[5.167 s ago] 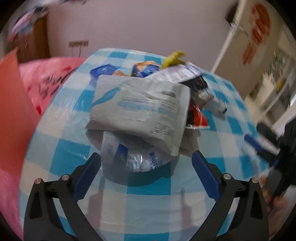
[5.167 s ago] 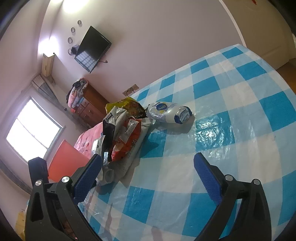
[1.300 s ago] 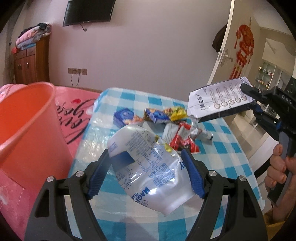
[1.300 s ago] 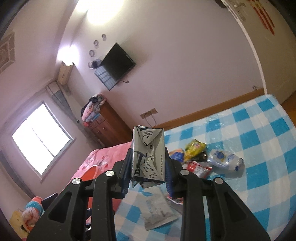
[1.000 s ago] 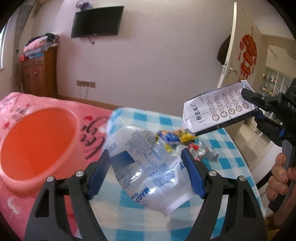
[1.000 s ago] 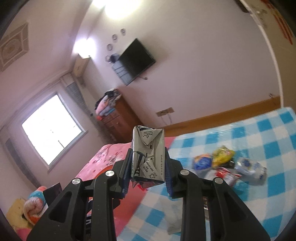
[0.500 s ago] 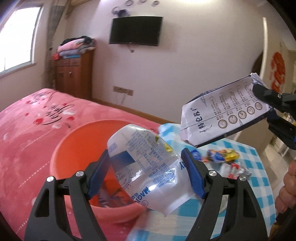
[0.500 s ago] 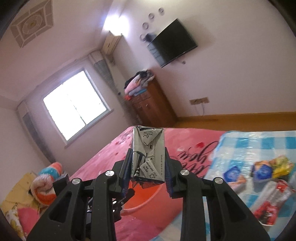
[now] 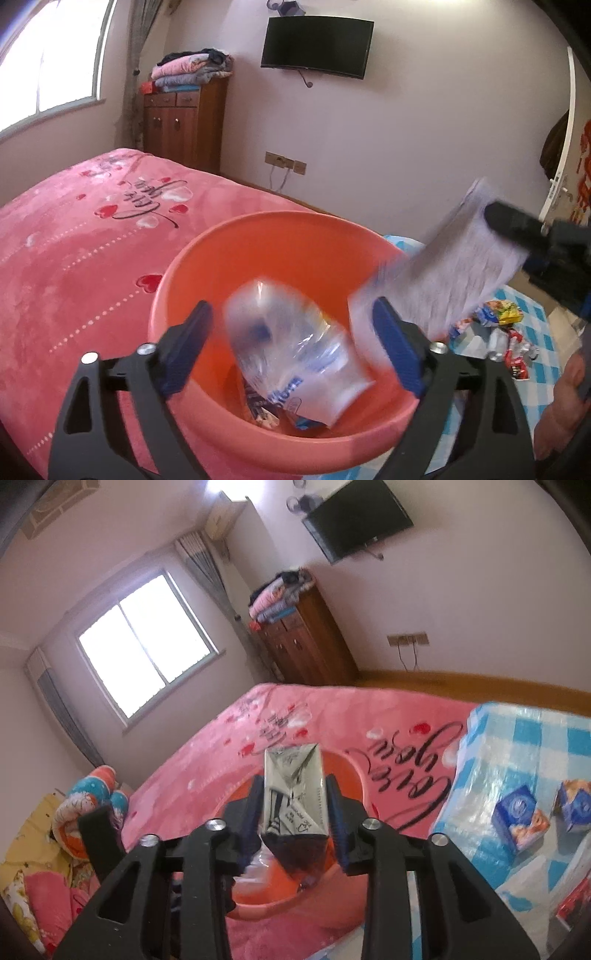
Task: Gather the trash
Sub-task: 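Carry the bag and grey carton to the orange bucket and release both, then move both tools back over the remaining trash on the table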
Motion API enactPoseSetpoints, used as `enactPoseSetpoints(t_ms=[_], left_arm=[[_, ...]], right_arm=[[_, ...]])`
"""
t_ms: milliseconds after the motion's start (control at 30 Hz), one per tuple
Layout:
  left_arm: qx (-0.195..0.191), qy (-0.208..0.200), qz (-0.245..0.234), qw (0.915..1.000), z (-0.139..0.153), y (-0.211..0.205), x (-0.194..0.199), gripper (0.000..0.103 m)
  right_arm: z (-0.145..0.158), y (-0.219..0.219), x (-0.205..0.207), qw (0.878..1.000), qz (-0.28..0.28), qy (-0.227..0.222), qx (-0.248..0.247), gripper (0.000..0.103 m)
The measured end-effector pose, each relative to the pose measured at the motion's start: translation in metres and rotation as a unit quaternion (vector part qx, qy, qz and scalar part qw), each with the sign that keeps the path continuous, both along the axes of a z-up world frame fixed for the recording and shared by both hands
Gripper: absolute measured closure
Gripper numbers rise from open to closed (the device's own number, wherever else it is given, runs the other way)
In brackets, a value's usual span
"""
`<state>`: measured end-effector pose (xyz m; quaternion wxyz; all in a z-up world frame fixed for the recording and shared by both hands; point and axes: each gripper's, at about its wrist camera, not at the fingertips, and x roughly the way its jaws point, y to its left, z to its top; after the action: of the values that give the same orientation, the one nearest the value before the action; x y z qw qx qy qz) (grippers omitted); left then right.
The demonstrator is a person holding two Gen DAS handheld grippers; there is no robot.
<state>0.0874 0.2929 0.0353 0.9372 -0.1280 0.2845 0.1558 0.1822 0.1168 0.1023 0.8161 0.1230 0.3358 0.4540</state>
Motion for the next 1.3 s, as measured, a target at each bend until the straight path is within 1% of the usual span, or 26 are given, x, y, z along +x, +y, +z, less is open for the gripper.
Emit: enactPoseSetpoints(t_ms=[33,100,167,233,400,667,833,967,1133,1300], left_arm=[[0.006,-0.001,0.003,1.0000,0.000,-0.002,0.001,0.011],[0.016,0.000,0.006,0.9999,0.001,-0.004,0.001,0.010],[0.022,0.001,0.007,0.9997,0.002,-0.007,0.000,0.010],[0.026,0.000,0.008,0.9996,0.003,-0.012,-0.001,0.010],[0.025,-0.011,-0.002,0.9996,0.008,-0.027,-0.009,0.010],[0.047,-0.027,-0.037,0.9979,0.016,-0.068,-0.017,0.010],[0.044,-0.033,-0.062,0.9966,0.018,-0.092,-0.018,0.010],[0.043,-0.030,-0.084,0.9951,0.017,-0.111,-0.017,0.010],[0.038,-0.022,-0.110,0.9930,0.011,-0.135,-0.015,0.010],[0.024,-0.009,-0.131,0.9910,0.004,-0.155,-0.009,0.010]], right_arm=[[-0.005,0.000,0.000,1.000,0.003,0.006,0.003,0.038],[-0.008,-0.009,-0.004,1.000,-0.004,0.005,0.006,0.024],[-0.008,-0.016,-0.010,1.000,-0.010,-0.007,0.005,0.023],[-0.007,-0.028,-0.019,0.999,-0.028,-0.024,-0.001,0.015],[-0.011,-0.060,-0.034,0.997,-0.061,-0.048,-0.011,0.012],[-0.021,-0.113,-0.042,0.992,-0.116,-0.045,-0.008,0.010],[-0.029,-0.142,-0.046,0.988,-0.148,-0.046,-0.013,0.009],[-0.036,-0.162,-0.050,0.985,-0.167,-0.043,-0.014,0.009],[-0.047,-0.190,-0.050,0.981,-0.193,-0.029,-0.010,0.009],[-0.058,-0.218,-0.050,0.976,-0.218,-0.019,-0.004,0.009]])
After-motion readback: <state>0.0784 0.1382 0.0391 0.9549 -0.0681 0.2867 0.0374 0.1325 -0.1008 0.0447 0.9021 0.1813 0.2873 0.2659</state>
